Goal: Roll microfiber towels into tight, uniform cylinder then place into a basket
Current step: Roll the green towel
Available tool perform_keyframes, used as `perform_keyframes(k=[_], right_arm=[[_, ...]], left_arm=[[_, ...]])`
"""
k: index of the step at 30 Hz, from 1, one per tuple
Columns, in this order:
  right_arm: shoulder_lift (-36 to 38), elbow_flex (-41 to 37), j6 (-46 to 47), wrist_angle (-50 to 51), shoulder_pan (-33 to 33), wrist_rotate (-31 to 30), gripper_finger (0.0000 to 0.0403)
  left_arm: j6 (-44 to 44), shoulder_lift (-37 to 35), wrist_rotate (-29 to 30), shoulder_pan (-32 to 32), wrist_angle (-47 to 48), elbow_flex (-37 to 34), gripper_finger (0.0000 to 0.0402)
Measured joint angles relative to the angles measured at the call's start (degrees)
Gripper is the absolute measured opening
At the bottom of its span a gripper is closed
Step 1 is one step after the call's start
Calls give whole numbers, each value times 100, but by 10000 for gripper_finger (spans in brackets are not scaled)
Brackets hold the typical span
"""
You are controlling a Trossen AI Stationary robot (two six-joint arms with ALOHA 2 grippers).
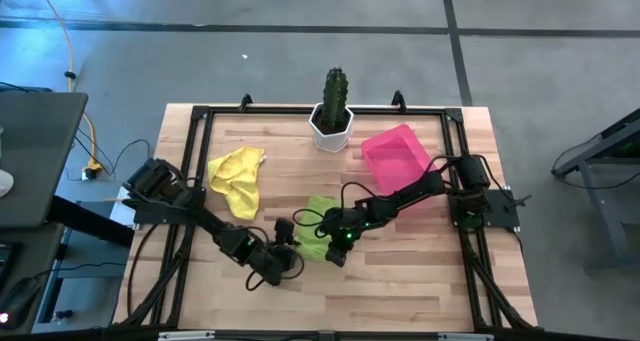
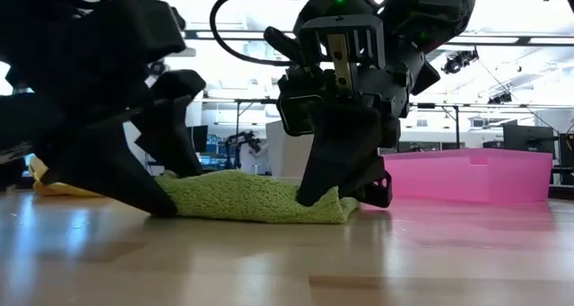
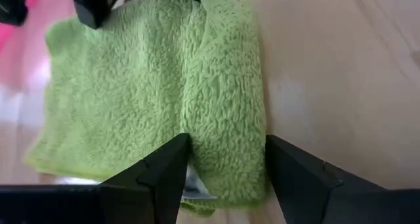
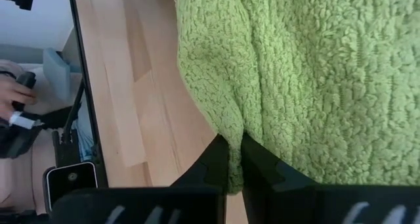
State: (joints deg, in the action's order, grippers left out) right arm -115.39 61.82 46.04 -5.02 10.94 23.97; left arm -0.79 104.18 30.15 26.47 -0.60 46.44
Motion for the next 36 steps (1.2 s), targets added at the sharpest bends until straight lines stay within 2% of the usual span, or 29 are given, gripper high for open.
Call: perform_keyframes(k=[3, 6, 11, 15, 20, 24, 26, 31, 36], right_arm=[[-2, -1, -3, 1, 0, -2, 10], [0, -2, -149, 2, 0, -4, 10], [0, -2, -611, 0, 0, -47, 19], [0, -2, -907, -51, 0, -81, 56], [102, -13, -1491, 6, -2, 193, 102], [405, -13, -2289, -9, 37, 231, 109], [582, -13, -2918, -20, 151, -73, 110], [745, -11, -4925, -38, 806, -1438, 110], [661, -11, -5543, -21, 1411, -2789, 110]], left_arm=[[-447, -8, -319, -93, 55, 2, 188], [-890, -11, -607, -154, 132, 10, 163], [-1468, -11, -1288, -210, 186, 10, 83], [-1983, -19, -1972, -230, 118, 23, 17], [-2720, -20, -2454, -371, 94, 23, 20], [-3035, -21, -2750, -514, 87, 22, 16], [-3232, -23, -2973, -626, 83, 21, 11], [-3527, -24, -3400, -880, 68, 16, 8], [-3614, -24, -3708, -1062, 31, 8, 8]])
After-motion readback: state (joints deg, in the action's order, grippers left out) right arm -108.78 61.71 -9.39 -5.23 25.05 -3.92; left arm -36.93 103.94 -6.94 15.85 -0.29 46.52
